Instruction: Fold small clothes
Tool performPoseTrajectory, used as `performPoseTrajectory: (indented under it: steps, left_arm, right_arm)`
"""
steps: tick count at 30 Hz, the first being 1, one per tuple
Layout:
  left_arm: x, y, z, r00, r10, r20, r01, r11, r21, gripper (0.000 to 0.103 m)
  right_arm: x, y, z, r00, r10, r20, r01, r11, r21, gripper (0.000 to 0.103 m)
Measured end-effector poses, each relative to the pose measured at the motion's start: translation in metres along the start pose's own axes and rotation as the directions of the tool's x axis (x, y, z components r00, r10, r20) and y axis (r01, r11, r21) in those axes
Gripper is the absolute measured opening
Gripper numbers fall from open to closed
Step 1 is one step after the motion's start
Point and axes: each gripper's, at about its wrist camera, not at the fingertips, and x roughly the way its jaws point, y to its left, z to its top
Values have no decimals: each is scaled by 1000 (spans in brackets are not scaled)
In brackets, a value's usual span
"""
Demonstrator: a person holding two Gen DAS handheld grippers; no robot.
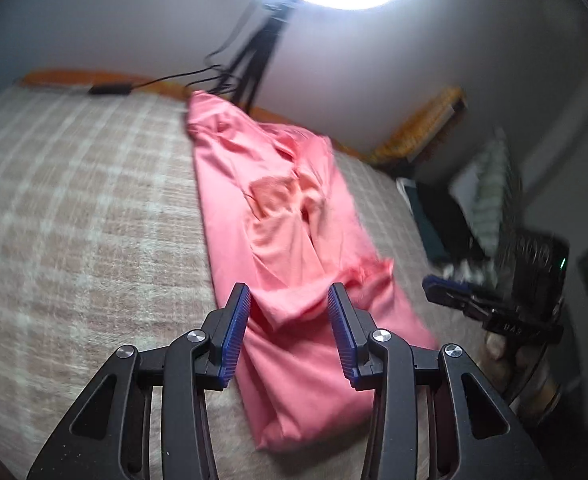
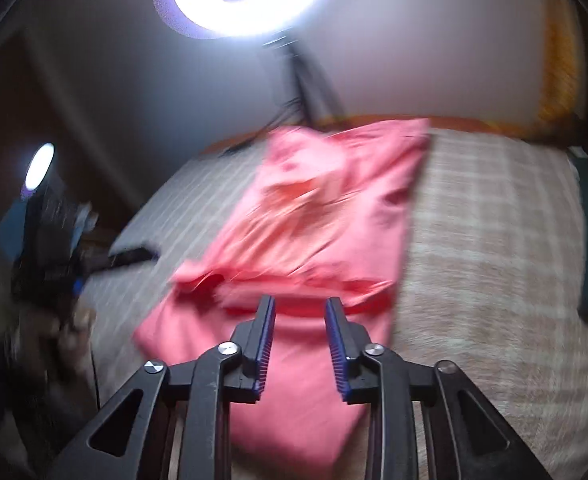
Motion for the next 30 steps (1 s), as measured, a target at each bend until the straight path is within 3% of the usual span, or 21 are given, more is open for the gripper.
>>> performPoseTrajectory:
  steps: [2,6,11,16,23,28,30]
  left_arm:
    - [3,-5,-6,1000,7,-30,-6,999,40,36]
    - [19,0,-13,995,-18,-102,19,1000,6,36]
    - [31,-2,-13,989,-37,-142,40,999,24,36]
    - [49,5,-6,989,4,-149,-7,1000,-19,36]
    - [36,17,15,995,98,-27,-100,991,-86,36]
    - [26,18,14,999,51,-13,-52,996,-69,36]
    - [25,14,12,1000,-8,-28,6,998,-55,36]
  right_arm:
    - [13,15,-4,999,23,-47,-25,998,-55,19]
    - [45,36,-9,991,23,-129,-41,990,-133,17]
    - [74,40,1,987,11,-159,-35,989,-145,17]
    - [90,20,27,995,-21,-101,18,999,-35,17]
    - [87,-1,55,1000,-16,16,15,995,95,20]
    - [73,3,51,1000,-28,9,27,997,73,21]
    - [59,2,46,1000,-12,6,12,998,70,21]
